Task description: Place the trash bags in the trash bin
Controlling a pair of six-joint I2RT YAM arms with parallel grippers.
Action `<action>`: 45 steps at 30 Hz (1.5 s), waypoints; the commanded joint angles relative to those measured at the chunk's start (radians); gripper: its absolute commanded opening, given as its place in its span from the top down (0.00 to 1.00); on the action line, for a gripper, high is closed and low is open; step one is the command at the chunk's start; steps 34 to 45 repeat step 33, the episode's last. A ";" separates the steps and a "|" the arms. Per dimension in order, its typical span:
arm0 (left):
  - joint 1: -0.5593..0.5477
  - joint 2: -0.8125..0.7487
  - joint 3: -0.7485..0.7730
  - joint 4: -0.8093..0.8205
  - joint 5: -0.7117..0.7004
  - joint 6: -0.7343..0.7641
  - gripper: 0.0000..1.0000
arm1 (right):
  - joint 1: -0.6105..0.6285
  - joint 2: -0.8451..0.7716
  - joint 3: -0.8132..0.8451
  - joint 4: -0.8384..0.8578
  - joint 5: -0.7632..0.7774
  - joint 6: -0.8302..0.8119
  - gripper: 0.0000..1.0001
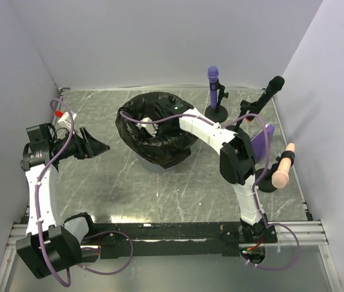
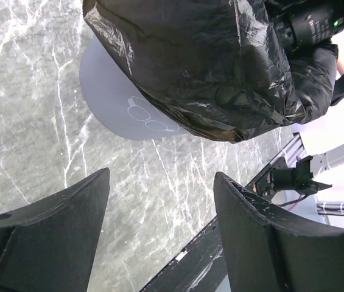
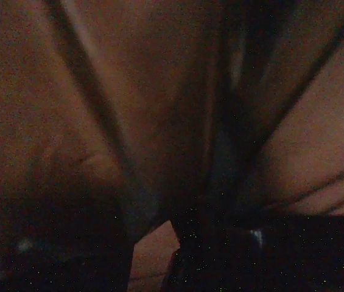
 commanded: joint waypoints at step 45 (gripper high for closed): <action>0.005 0.291 0.678 0.309 -0.392 -0.227 0.03 | -0.062 -0.608 0.228 0.644 0.841 0.283 0.01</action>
